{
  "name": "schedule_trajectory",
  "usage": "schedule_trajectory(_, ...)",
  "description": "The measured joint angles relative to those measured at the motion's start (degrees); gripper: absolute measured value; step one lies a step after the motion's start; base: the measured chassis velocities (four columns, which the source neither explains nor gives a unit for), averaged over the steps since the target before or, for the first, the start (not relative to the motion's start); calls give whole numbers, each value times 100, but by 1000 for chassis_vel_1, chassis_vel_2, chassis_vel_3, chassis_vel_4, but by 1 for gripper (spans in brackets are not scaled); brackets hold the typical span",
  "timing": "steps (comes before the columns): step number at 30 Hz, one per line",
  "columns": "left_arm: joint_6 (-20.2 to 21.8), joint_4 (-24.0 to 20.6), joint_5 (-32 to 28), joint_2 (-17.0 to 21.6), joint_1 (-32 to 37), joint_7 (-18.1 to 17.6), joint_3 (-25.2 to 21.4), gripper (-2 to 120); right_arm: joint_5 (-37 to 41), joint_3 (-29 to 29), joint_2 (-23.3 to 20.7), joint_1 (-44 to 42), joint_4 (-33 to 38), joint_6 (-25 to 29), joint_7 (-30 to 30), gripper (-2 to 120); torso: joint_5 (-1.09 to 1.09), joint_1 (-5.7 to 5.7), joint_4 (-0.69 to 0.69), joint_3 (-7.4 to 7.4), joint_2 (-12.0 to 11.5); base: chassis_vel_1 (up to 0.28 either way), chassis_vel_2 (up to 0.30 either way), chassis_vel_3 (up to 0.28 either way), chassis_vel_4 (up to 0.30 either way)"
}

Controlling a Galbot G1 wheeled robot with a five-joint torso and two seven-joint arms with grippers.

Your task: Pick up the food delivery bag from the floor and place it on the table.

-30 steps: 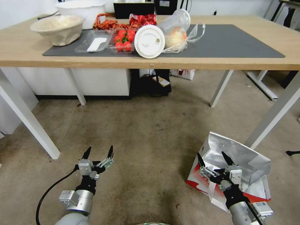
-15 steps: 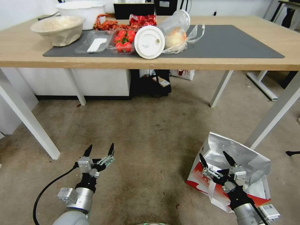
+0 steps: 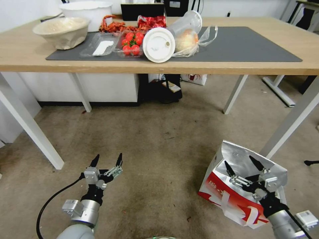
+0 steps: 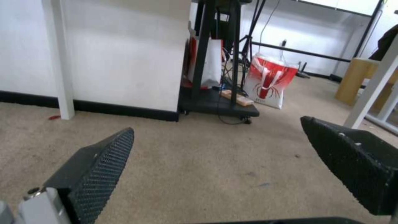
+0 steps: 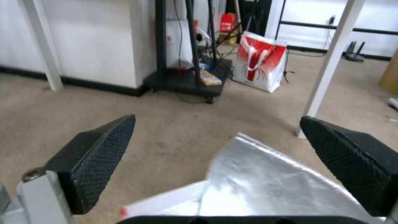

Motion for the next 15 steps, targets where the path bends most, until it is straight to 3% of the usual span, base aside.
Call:
schedule_trajectory(7, 1, -19, 11, -4, 1, -5, 11, 100, 380, 448, -921, 162, -410, -264, -176, 100, 0, 0, 0, 0, 1, 0, 0, 0, 0)
schedule_trajectory(9, 0, -29, 15, -3, 5, -7, 12, 100, 659, 699, -1549, 291, -797, -493, -709, 100, 0, 0, 0, 0, 1, 0, 0, 0, 0)
schedule_trajectory(11, 0, -29, 16, 0, 7, -9, 11, 100, 691, 752, -1680, 325, -893, -525, -872, 100, -1, 0, 0, 0, 1, 0, 0, 0, 0)
schedule_trajectory(14, -13, -29, 16, 21, 13, -12, -5, 100, 791, 886, -2342, 508, -1521, -584, -1717, 100, -1, 0, 0, 0, 2, 0, 0, 0, 0)
schedule_trajectory(15, -13, -29, 16, 21, 13, -12, -5, 100, 791, 886, -2342, 508, -1521, -584, -1717, 100, -1, 0, 0, 0, 2, 0, 0, 0, 0)
